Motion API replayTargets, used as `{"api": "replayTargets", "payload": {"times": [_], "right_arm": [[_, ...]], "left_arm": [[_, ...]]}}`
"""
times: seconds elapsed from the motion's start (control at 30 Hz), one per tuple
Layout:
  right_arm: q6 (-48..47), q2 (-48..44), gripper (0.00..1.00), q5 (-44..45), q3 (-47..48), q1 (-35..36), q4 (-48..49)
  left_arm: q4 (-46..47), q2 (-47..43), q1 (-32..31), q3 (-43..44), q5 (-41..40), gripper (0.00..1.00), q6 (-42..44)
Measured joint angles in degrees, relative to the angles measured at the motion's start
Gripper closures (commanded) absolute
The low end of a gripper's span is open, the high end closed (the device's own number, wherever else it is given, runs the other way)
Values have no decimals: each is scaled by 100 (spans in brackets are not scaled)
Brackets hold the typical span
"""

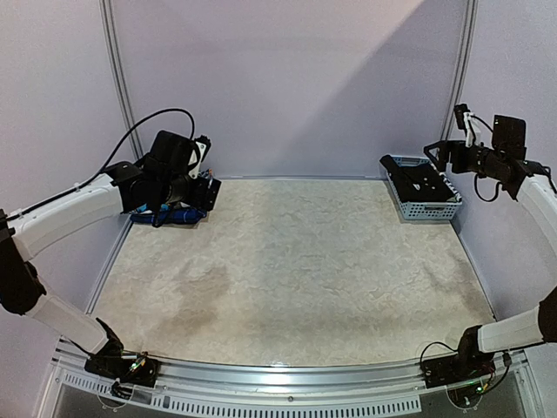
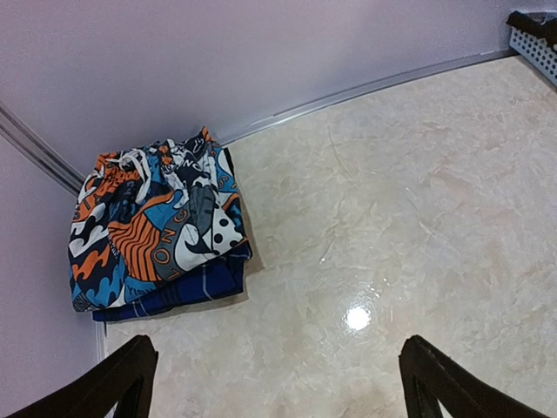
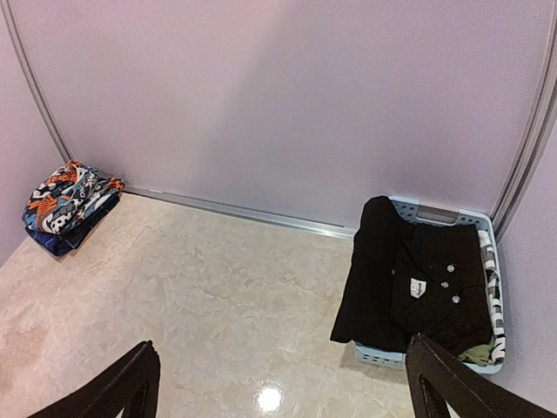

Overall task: Fold and stack the mixed laundry pile
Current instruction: Pick up the crumpled shirt from the bin.

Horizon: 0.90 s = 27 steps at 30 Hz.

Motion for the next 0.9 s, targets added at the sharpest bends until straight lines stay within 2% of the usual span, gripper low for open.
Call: {"api": "replayTargets", "payload": {"times": [0.2, 0.27, 0.33, 0.5, 0.6, 0.77, 0.9], "right_arm": [[-501, -208, 2, -358, -57, -2, -225], [-804, -136, 10, -428, 101, 0, -546], [-1115, 164, 22, -350, 643, 4, -1067], [-1801, 1746, 33, 297, 2706, 9, -1989], [-2079, 2835, 40, 782, 3458, 7, -2444], [-2197, 4555, 40, 1086, 4339, 4, -3075], [-2124, 5401, 36, 918, 4717, 4, -3440]], "left_arm": [[4, -155, 2, -101, 7, 0, 2], [7, -199, 4, -109, 13, 0, 2], [9, -214, 7, -109, 35, 1, 2], [7, -214, 11, -114, 131, 1, 0], [7, -214, 11, -116, 216, 1, -9], [7, -214, 11, -116, 317, 1, -26], [7, -212, 11, -116, 339, 1, -26]]}}
